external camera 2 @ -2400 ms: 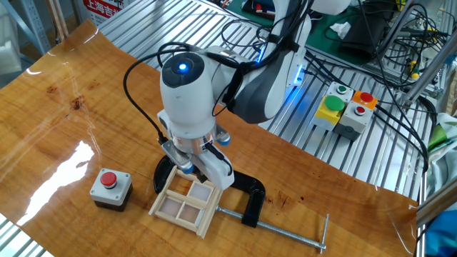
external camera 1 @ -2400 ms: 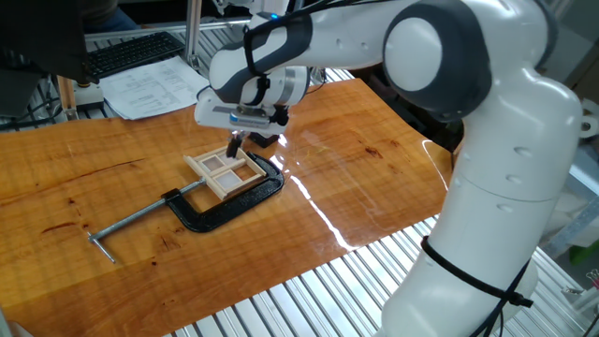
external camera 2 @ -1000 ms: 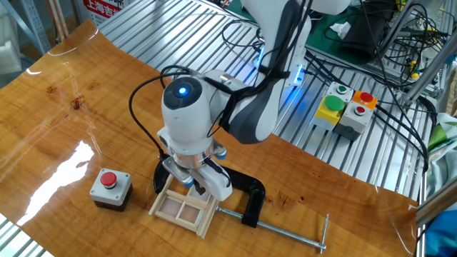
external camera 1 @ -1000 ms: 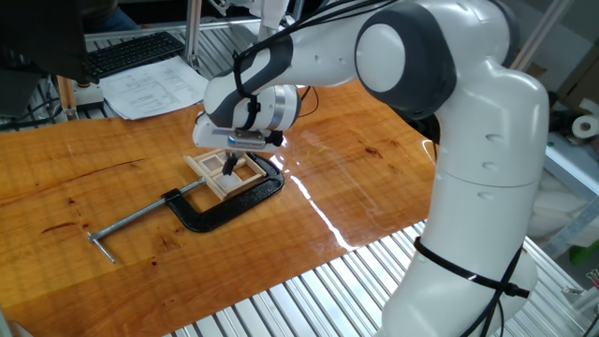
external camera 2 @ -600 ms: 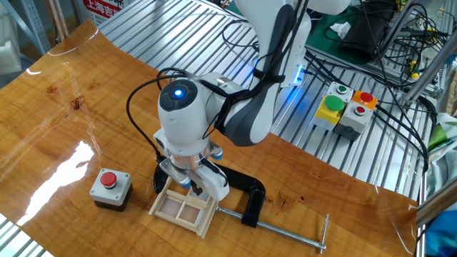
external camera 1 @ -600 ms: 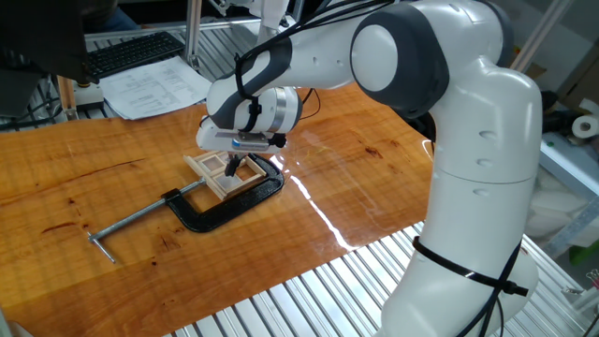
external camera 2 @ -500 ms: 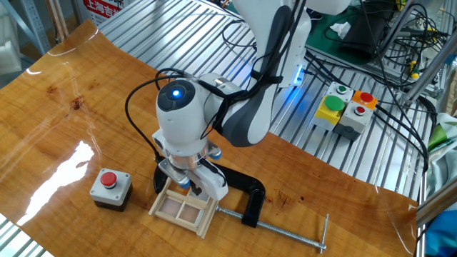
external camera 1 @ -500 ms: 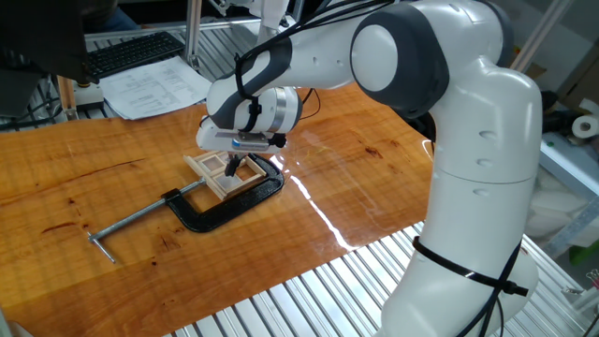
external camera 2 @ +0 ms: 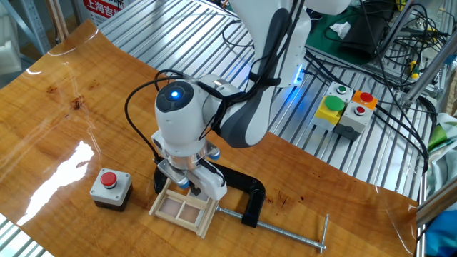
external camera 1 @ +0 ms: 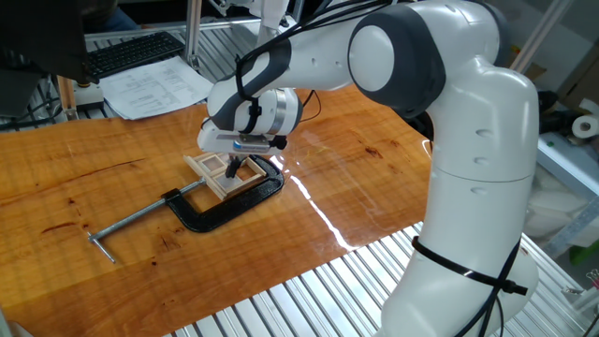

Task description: Close a sliding window

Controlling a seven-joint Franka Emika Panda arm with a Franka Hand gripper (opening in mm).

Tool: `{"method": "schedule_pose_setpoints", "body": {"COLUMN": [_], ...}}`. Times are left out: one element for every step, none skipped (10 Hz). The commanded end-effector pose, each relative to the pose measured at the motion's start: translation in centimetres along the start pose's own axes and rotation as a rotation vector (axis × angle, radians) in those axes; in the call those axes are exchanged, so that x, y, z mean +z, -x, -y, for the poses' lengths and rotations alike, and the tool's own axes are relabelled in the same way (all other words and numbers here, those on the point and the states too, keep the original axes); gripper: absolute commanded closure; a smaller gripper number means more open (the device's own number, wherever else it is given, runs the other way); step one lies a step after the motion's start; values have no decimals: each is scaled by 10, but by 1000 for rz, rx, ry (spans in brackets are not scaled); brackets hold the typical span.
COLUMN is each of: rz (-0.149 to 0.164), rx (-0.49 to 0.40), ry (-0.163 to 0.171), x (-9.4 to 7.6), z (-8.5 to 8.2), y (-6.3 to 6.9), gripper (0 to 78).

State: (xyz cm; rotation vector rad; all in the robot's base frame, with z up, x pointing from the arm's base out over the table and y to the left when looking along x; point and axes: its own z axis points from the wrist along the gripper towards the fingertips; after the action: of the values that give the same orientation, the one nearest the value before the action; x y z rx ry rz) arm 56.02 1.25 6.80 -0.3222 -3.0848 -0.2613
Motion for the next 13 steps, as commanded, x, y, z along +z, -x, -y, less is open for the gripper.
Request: {"method": "schedule_pose_setpoints", "body": {"rz": [-1, -2, -2, 0, 1, 2, 3, 3, 4, 5, 7, 8, 8], "rx": [3, 3, 2, -1, -7, -11, -23, -30, -33, -36, -37, -41, -45], "ry": [8, 12, 14, 11, 10, 9, 7, 5, 1, -6, -14, -27, -28], "x": [0, 1, 2, 2, 2, 3, 3, 3, 3, 2, 1, -1, -2], "z": [2, 2, 2, 3, 6, 7, 12, 15, 17, 19, 20, 22, 24], "y": [1, 1, 1, 1, 2, 2, 3, 4, 5, 5, 5, 6, 6], "gripper": [776, 776, 776, 776, 776, 776, 776, 776, 776, 776, 776, 776, 776]}}
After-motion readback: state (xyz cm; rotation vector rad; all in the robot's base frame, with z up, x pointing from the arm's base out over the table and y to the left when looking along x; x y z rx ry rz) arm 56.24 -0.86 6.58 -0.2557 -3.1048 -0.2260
